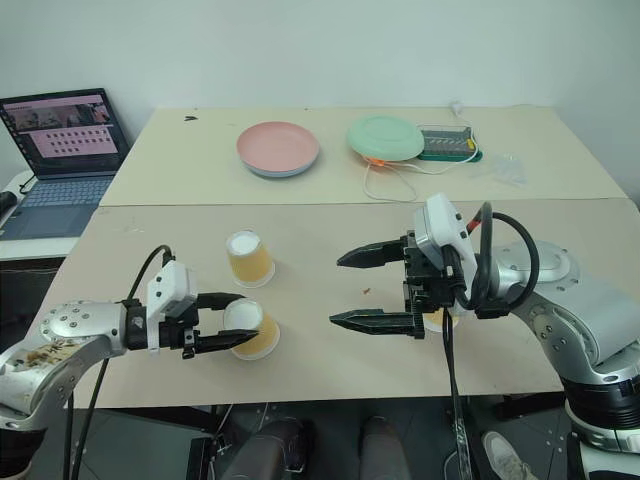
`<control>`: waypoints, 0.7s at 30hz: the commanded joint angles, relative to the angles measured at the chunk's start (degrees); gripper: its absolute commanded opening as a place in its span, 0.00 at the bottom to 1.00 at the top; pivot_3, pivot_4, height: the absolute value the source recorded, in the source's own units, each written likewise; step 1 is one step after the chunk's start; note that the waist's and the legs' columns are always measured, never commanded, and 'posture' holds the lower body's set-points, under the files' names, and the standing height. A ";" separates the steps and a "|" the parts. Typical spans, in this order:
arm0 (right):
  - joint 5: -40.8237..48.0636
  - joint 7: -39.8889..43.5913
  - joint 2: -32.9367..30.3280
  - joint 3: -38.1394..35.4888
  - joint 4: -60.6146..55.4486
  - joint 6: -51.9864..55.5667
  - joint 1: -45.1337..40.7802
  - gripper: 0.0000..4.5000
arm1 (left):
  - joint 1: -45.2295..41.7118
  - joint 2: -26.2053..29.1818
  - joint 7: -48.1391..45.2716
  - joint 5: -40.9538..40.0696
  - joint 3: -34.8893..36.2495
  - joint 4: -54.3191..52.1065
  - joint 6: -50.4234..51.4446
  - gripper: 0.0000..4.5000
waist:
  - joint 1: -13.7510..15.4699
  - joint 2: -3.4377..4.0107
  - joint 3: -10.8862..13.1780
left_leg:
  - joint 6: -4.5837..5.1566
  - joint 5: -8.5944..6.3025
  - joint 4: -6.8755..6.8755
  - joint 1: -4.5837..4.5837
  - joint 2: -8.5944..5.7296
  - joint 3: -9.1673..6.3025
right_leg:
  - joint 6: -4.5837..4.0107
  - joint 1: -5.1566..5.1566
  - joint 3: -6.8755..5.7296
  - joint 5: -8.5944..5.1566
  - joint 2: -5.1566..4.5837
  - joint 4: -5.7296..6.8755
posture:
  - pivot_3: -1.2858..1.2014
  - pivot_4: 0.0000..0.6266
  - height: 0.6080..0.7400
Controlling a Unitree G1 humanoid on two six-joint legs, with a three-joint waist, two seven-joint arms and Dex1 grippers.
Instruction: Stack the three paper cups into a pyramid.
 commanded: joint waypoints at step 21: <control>-0.40 -1.86 -1.35 -4.94 -3.79 -0.66 2.53 1.00 | -27.97 -25.34 -2.00 12.16 -22.01 24.49 -7.76 0.56 | 0.17 -0.06 -0.01 | 0.07 0.05 0.07 -0.02 -0.06 -0.01 | -0.09 0.07 -0.01 0.10 0.21 -0.01 | 0.52 0.24 0.81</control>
